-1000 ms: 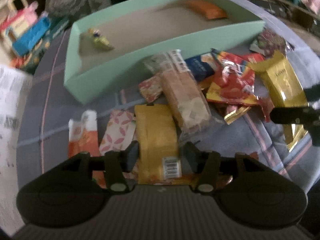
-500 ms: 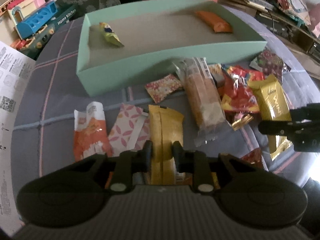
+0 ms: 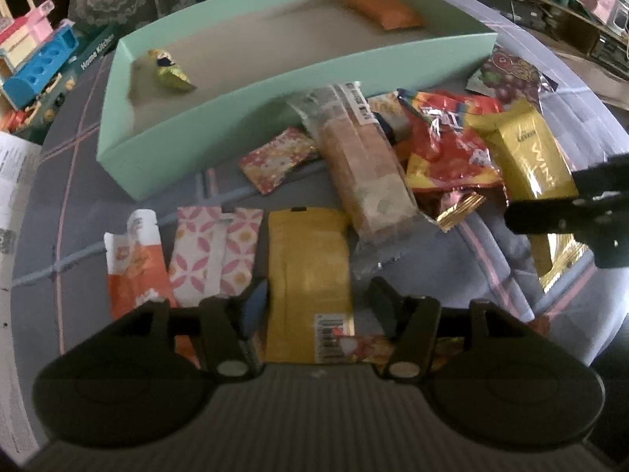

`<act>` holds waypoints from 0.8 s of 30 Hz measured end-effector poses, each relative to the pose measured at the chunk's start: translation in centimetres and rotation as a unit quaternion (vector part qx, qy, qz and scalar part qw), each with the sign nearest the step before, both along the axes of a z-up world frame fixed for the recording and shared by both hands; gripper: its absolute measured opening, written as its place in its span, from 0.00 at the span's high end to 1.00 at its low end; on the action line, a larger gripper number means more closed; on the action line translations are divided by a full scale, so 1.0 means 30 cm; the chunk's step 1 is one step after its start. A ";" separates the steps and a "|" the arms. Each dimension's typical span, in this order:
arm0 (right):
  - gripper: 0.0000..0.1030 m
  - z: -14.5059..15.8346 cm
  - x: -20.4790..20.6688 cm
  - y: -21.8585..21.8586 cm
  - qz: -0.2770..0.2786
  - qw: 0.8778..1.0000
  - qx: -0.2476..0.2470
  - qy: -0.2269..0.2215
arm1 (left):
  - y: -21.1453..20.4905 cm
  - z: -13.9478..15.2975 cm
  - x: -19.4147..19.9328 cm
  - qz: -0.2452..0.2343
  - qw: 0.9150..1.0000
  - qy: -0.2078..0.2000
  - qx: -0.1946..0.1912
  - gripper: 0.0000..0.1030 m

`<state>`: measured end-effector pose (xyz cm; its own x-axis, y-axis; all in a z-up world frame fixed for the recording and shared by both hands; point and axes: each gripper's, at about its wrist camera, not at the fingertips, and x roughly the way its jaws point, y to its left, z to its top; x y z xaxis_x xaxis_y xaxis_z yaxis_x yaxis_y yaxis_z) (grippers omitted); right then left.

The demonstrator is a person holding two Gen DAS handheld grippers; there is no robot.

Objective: Organize snacks
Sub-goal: 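Lower both snacks into the tray and open both tools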

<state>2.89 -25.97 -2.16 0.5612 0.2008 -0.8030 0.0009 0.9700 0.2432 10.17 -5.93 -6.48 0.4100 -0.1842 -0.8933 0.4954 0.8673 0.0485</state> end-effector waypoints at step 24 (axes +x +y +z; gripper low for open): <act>0.51 0.107 0.042 -0.005 -0.001 0.999 0.018 -0.033 | 0.182 0.275 0.081 0.096 0.988 -0.054 -0.105 0.67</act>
